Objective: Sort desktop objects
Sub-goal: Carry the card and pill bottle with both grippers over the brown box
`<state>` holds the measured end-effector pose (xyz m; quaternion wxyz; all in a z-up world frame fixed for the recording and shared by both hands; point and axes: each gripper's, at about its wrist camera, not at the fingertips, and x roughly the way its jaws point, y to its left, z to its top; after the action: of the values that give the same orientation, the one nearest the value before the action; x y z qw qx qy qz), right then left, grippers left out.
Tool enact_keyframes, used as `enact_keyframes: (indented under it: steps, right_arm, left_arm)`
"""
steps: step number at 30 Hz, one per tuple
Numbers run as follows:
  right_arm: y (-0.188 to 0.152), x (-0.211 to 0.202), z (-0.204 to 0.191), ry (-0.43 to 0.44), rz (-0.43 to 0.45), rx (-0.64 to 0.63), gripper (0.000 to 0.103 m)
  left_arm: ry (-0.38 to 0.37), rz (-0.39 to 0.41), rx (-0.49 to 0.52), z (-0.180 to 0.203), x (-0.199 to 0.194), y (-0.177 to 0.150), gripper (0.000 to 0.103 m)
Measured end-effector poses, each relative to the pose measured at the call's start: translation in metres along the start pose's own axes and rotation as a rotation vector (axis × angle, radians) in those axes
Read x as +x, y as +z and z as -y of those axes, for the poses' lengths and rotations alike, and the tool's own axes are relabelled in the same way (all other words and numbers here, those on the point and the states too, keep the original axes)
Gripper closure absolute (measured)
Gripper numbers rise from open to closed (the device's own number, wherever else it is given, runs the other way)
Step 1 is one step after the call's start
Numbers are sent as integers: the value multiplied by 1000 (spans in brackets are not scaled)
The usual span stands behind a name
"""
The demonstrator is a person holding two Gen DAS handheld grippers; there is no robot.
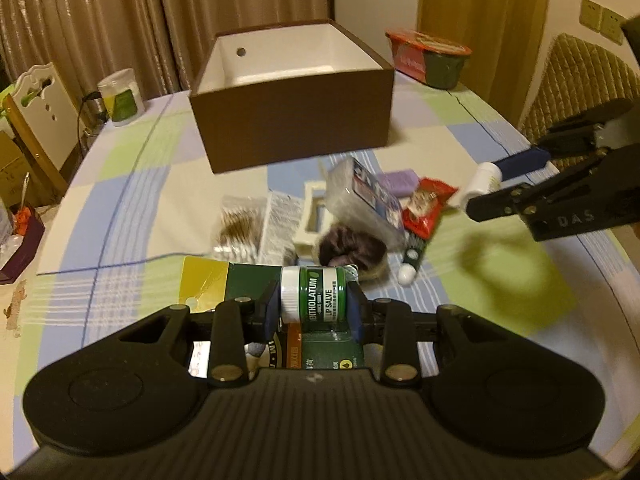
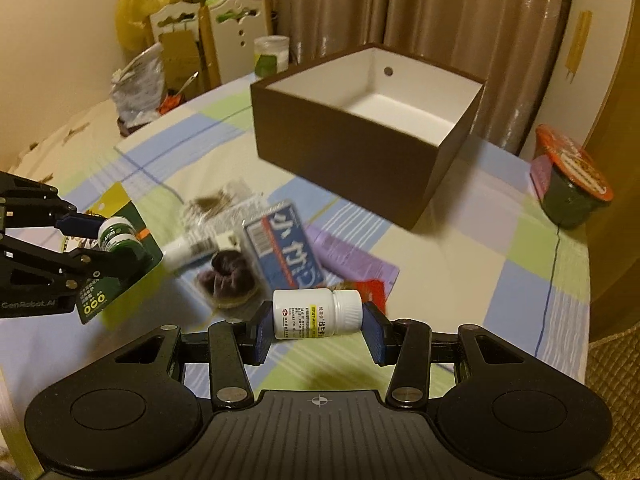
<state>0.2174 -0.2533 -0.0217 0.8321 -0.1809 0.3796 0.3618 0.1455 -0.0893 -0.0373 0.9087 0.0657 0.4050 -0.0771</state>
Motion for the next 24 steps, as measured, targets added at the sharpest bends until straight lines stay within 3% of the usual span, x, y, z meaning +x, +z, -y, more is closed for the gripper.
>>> enact_keyframes:
  steps: [14,19,24]
  right_arm:
    - [37,3,12,60,65,42,57]
    - [57,3,19,30,94,93,57]
    - [91,6,30,-57,132,139,57]
  left_arm:
    - [64,17,-22,-6,5,42,74]
    - [39,39,16,-14,10,61,74]
    - [-21,107,71,-32,23,99,74]
